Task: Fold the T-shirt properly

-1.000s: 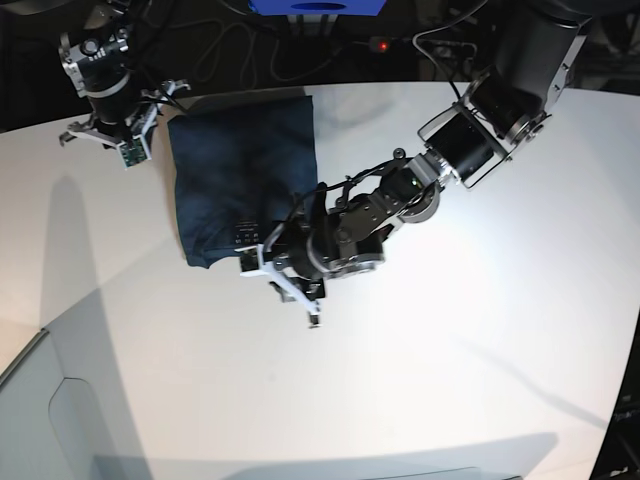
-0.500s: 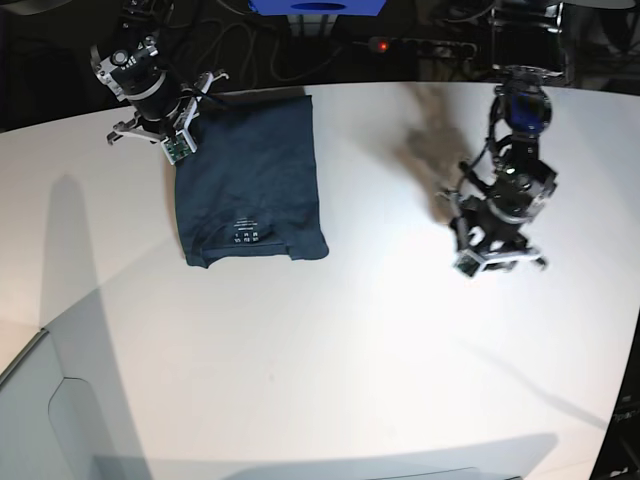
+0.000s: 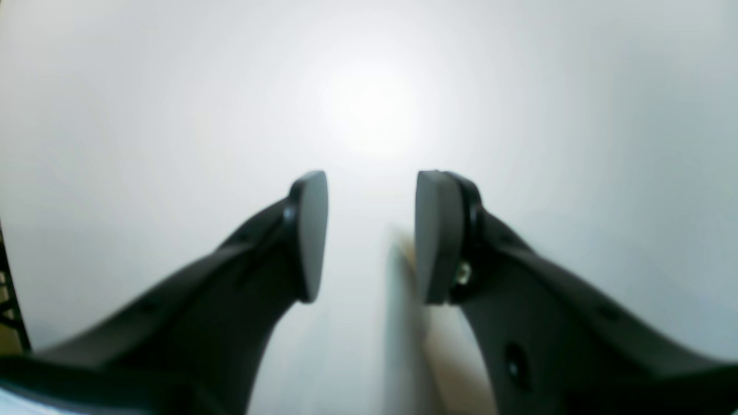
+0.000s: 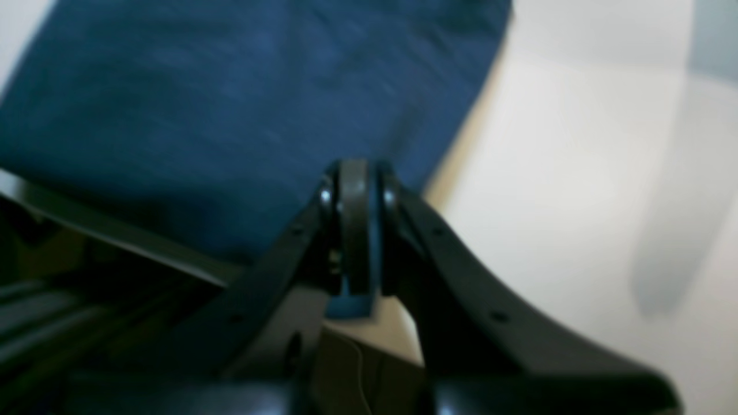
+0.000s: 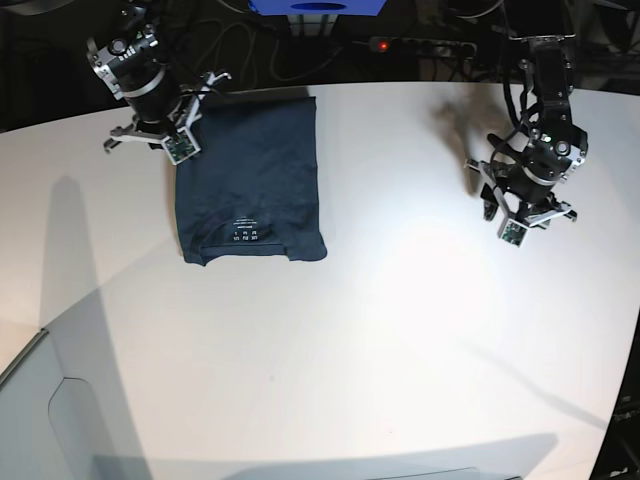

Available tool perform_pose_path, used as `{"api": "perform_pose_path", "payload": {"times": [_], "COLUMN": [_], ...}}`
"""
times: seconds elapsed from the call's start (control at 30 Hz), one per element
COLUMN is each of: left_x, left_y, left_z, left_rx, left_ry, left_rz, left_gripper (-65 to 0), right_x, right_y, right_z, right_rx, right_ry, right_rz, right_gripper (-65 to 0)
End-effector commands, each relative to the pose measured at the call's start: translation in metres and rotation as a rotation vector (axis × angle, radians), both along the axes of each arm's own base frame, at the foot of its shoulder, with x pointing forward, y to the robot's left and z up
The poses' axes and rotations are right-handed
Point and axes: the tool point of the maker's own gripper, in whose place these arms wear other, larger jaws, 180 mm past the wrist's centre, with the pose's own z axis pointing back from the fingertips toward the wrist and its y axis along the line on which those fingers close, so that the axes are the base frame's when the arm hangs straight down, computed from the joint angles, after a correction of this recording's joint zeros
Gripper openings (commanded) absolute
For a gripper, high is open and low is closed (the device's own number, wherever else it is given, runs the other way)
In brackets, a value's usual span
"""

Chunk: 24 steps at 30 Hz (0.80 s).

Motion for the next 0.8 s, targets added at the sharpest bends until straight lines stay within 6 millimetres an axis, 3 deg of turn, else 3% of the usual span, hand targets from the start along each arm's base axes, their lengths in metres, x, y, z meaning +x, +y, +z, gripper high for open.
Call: {"api": "perform_pose_path", "payload": {"times": [0.0, 0.17, 0.3, 0.4, 0.57, 0.63, 0.77], "left_x": [0.006, 0.002, -0.005, -0.012, -0.032, -0.044, -0.069], "left_y": [0.008, 0.017, 0.023, 0.024, 0.023, 0.027, 0.053], "left_z": [0.014, 0.012, 0.009, 0.004, -0.009, -0.014, -0.005], "left_rx": [0.014, 0.011, 0.012, 0.014, 0.017, 0.022, 0.030], "left_ry": [-0.045, -0.041, -0.030, -0.009, 0.040, 0.066, 0.049], "left_rz": [0.010, 0.042, 0.063, 0.066, 0.065, 0.077, 0.188], "left_gripper": [-40.7, -40.7, -40.7, -40.7, -41.1, -41.2, -42.1], "right_x": [-0.001, -0.017, -0.028, -0.026, -0.021, -0.026, -0.046], "right_y": [0.010, 0.033, 0.036, 0.036, 0.036, 0.033, 0.007], "right_z": [0.006, -0.023, -0.044, -0.034, 0.008, 0.010, -0.002], "right_rx": [0.029, 0.093, 0.116, 0.128, 0.121, 0.111, 0.063], "right_ry": [-0.019, 0.072, 0.138, 0.092, -0.036, -0.033, 0.032], "right_rz": [0.025, 0.067, 0.066, 0.065, 0.082, 0.078, 0.020], "right_gripper": [-65.0, -65.0, -65.0, -65.0, -65.0, -65.0, -65.0]}}
